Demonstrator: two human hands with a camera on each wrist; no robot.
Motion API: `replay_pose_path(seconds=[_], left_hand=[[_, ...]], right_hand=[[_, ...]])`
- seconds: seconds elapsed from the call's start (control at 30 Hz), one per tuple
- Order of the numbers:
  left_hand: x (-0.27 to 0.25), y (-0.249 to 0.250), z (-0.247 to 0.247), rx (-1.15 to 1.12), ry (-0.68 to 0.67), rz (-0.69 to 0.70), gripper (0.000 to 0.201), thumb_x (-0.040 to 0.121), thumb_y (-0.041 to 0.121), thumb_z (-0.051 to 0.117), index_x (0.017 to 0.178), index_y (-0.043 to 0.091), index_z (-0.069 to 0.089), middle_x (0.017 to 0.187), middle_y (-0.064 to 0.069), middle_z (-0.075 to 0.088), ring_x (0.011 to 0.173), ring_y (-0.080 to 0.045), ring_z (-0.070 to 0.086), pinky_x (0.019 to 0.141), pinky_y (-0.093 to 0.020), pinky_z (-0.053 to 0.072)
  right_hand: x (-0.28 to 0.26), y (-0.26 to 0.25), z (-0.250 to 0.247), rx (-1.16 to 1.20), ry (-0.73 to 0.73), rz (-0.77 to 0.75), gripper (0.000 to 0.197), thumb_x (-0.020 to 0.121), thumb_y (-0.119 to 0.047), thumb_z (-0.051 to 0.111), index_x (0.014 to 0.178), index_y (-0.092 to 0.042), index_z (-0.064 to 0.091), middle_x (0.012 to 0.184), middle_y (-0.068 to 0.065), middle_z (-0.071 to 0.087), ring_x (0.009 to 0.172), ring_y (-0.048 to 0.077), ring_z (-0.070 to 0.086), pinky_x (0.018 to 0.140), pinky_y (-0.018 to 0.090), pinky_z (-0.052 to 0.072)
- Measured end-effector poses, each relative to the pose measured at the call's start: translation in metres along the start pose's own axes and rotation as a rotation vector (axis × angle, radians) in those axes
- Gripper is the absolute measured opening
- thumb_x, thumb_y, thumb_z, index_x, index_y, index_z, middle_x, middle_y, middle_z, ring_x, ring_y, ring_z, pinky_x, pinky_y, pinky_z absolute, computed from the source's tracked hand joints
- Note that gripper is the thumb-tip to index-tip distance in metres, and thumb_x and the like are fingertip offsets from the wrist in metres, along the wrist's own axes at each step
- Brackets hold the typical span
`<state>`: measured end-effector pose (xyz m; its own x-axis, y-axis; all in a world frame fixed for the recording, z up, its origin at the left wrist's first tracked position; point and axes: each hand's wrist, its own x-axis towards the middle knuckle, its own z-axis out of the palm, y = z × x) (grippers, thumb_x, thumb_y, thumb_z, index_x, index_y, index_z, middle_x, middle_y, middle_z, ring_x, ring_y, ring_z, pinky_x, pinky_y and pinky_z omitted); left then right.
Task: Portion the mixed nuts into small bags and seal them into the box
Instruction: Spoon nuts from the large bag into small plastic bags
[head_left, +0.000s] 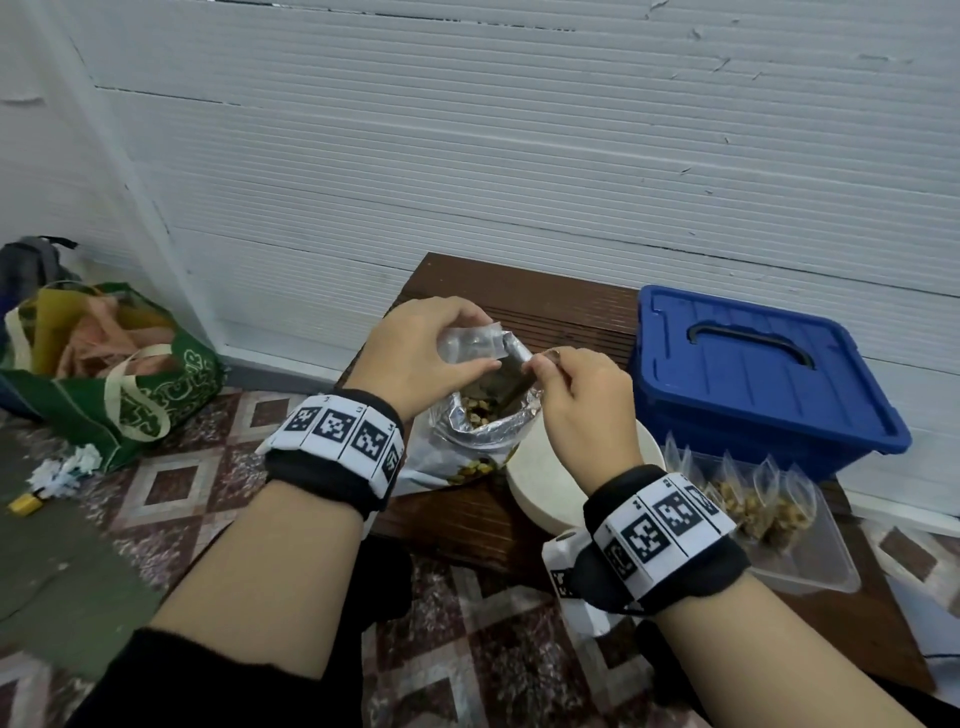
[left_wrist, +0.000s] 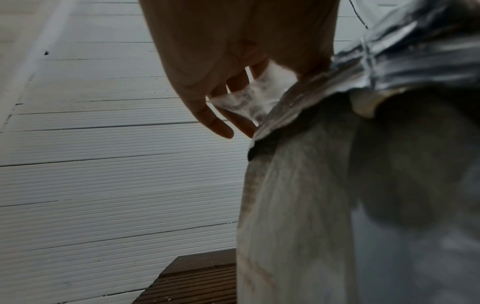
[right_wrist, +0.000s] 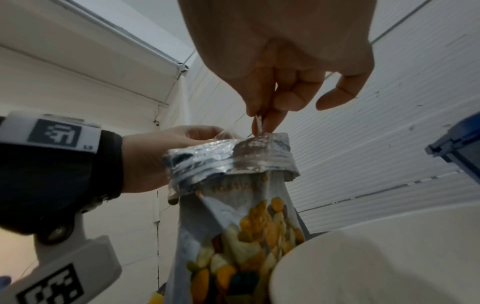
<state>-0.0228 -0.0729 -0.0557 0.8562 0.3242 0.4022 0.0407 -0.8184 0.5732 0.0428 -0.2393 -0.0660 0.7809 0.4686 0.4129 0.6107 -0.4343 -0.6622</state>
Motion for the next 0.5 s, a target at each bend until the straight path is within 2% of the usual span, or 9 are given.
replay_pose_path(seconds=[0.1,0.17,0.23,0.3,0.43,0.5], left_hand=[[-0.002,0.003,-0.001,-0.028,0.0,-0.011,0.038,0.071,0.044,0.078,0.104,0.033,0.063,0.099,0.02,0.063,0.097,-0.002,0.059,0.087,-0.032,0.053],[-0.003,0.004,-0.004,-0.068,0.005,-0.014,0.039,0.072,0.041,0.079,0.106,0.032,0.063,0.099,0.022,0.061,0.098,0.001,0.058,0.089,-0.025,0.051],[-0.003,0.005,-0.007,-0.11,0.01,-0.02,0.039,0.072,0.038,0.08,0.106,0.031,0.063,0.099,0.024,0.059,0.099,0.003,0.056,0.088,-0.013,0.047],[-0.003,0.005,-0.009,-0.14,0.007,-0.033,0.04,0.072,0.037,0.08,0.106,0.032,0.062,0.098,0.025,0.058,0.099,0.005,0.056,0.084,-0.005,0.043],[-0.002,0.004,-0.014,-0.199,-0.006,-0.073,0.04,0.069,0.036,0.082,0.105,0.032,0.063,0.1,0.023,0.062,0.1,0.008,0.057,0.082,-0.002,0.042],[-0.003,0.003,-0.018,-0.223,0.001,-0.097,0.039,0.068,0.037,0.082,0.103,0.034,0.064,0.099,0.022,0.063,0.098,0.01,0.057,0.08,-0.001,0.042]], right_hand=[[0.002,0.004,0.0,0.057,0.043,0.136,0.026,0.096,-0.02,0.05,0.079,-0.012,0.068,0.075,0.001,0.065,0.081,0.023,0.059,0.086,0.051,0.044],[0.004,0.003,-0.002,0.11,0.064,0.212,0.026,0.096,-0.021,0.05,0.077,-0.017,0.066,0.074,0.001,0.067,0.081,0.022,0.061,0.088,0.048,0.045],[0.006,0.0,-0.005,0.165,0.073,0.277,0.026,0.097,-0.021,0.05,0.078,-0.017,0.067,0.076,0.0,0.067,0.081,0.018,0.061,0.085,0.037,0.046],[0.009,-0.001,-0.008,0.204,0.083,0.333,0.026,0.098,-0.019,0.048,0.081,-0.014,0.067,0.078,0.0,0.067,0.079,0.014,0.059,0.074,0.027,0.042],[0.016,0.001,-0.012,0.242,0.141,0.401,0.029,0.098,-0.021,0.047,0.078,-0.017,0.067,0.081,0.005,0.069,0.079,0.017,0.061,0.076,0.031,0.047],[0.02,0.002,-0.015,0.252,0.165,0.423,0.03,0.098,-0.021,0.047,0.077,-0.017,0.067,0.078,0.005,0.068,0.072,0.014,0.058,0.07,0.028,0.044]])
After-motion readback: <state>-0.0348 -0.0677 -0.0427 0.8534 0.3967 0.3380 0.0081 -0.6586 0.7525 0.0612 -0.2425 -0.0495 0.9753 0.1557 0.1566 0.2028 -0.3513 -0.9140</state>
